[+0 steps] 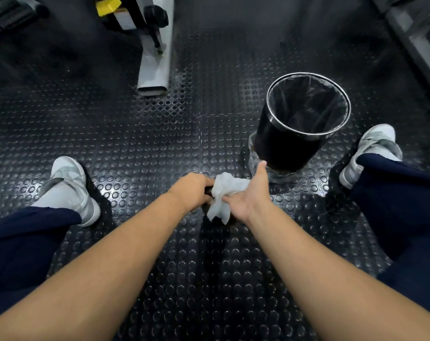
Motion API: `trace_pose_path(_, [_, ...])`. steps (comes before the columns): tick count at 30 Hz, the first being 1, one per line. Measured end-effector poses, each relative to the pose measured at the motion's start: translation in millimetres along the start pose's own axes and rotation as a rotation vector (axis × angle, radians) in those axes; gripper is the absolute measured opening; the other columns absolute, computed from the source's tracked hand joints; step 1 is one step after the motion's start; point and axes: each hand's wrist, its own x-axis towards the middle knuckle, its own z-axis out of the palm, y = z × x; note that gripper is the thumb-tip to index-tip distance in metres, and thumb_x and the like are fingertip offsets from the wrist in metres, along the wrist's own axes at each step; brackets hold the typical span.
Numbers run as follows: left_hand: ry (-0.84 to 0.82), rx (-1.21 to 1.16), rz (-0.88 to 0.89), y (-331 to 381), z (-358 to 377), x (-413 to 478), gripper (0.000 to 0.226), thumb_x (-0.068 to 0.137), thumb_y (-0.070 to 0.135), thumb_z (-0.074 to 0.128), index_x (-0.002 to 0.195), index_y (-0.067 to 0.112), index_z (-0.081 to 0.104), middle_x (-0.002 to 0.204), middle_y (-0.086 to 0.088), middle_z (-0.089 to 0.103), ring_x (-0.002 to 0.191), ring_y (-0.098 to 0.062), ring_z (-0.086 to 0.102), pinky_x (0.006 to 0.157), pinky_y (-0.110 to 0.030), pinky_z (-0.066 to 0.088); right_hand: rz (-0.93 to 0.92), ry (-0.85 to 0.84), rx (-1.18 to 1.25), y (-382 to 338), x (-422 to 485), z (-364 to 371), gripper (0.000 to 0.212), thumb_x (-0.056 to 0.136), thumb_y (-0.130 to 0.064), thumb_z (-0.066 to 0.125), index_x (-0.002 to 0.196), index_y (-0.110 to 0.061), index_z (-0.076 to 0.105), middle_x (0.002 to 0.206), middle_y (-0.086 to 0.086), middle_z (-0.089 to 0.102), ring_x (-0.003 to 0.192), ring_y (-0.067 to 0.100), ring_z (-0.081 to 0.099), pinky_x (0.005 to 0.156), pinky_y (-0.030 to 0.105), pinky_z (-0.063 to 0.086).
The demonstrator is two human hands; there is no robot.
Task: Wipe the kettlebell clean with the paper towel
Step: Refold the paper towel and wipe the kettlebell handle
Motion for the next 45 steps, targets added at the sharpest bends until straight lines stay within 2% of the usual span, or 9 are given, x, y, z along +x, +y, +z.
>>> trace_pose_path(2, [-0.007,0.016,-0.011,0.2,-0.6,1.1,0.019,0.088,0.021,0.079,0.106,0.025,0.075,0.089,0.005,0.074,0.082,-0.018,0.070,0.078,-0.037,0.059,0.002,0.014,0.007,-5.8,-2.4,-2.4,0.099,0.090,-0.083,0.046,0.152,-0.007,0.038,0.145,0.023,0.057,0.132,0.041,0.057,0.085,0.060,0.051])
trace_pose_path(5, [-0.026,0.014,-0.019,2.1,-2.9,3.0,0.017,0.087,0.018,0.078,0.101,0.026,0.075,0.086,0.003,0.073,0.080,-0.021,0.070,0.071,-0.033,0.055,-0.008,0.000,-0.035,9.3,-9.8,5.7,0.097,0.088,-0.083,0.050,0.141,-0.002,0.049,0.142,0.015,0.063,0.131,0.031,0.062,0.119,0.049,0.041])
trace_pose_path(17, [-0.018,0.041,-0.030,1.1,-1.3,5.3,0.015,0.085,0.021,0.080,0.098,0.025,0.074,0.087,0.004,0.073,0.082,-0.019,0.069,0.076,-0.036,0.058,-0.047,0.064,-0.139,2.8,-14.6,2.6,0.068,0.093,-0.077,0.049,0.112,-0.011,0.053,0.127,0.004,0.066,0.117,0.032,0.064,0.102,0.035,0.049])
trace_pose_path(21, [-0.021,0.035,-0.065,0.8,-1.9,5.7,0.015,0.085,0.018,0.081,0.083,0.029,0.070,0.079,0.002,0.072,0.075,-0.022,0.070,0.071,-0.037,0.060,-0.047,-0.016,-0.194,17.1,-21.4,15.2,0.083,0.093,-0.079,0.046,0.147,-0.016,0.046,0.137,0.018,0.063,0.130,0.034,0.061,0.119,0.046,0.038])
trace_pose_path(28, [-0.036,0.064,-0.056,4.5,-3.6,4.0,0.017,0.085,0.019,0.079,0.100,0.024,0.075,0.091,0.001,0.074,0.084,-0.023,0.070,0.077,-0.038,0.059,-0.065,0.088,-0.207,-4.2,-17.1,4.4,0.058,0.100,-0.071,0.043,0.121,-0.017,0.047,0.103,0.009,0.066,0.092,0.028,0.069,0.058,0.043,0.059])
trace_pose_path(32, [-0.038,0.076,-0.087,9.5,-5.8,3.4,0.015,0.087,0.008,0.066,0.087,0.022,0.072,0.079,-0.001,0.073,0.072,-0.023,0.070,0.063,-0.034,0.057,-0.062,-0.028,-0.270,29.3,-11.0,18.0,0.072,0.093,-0.078,0.048,0.123,-0.014,0.059,0.129,0.014,0.070,0.120,0.030,0.068,0.113,0.045,0.047])
trace_pose_path(37, [-0.031,0.053,-0.071,7.4,-5.4,2.3,0.014,0.085,0.013,0.071,0.082,0.026,0.069,0.077,0.002,0.072,0.073,-0.022,0.069,0.065,-0.035,0.058,-0.038,0.017,-0.190,9.8,-11.0,13.0,0.073,0.094,-0.076,0.049,0.124,-0.010,0.054,0.127,0.019,0.065,0.099,0.031,0.069,0.097,0.045,0.053])
trace_pose_path(41, [-0.037,0.058,-0.060,6.3,-5.6,2.2,0.013,0.085,0.016,0.080,0.089,0.025,0.071,0.086,0.005,0.070,0.082,-0.019,0.067,0.072,-0.031,0.052,-0.078,0.068,-0.170,-4.9,-20.0,3.3,0.077,0.102,-0.066,0.044,0.155,-0.011,0.037,0.140,0.017,0.053,0.143,0.038,0.046,0.109,0.047,0.043])
trace_pose_path(45, [-0.023,0.073,-0.096,9.3,-5.6,1.8,0.027,0.087,0.007,0.067,0.070,0.027,0.060,0.072,0.002,0.069,0.071,-0.025,0.070,0.063,-0.035,0.057,-0.034,-0.022,-0.263,25.2,-13.2,18.9,0.076,0.093,-0.076,0.051,0.130,-0.011,0.058,0.133,0.021,0.066,0.125,0.032,0.064,0.113,0.043,0.045])
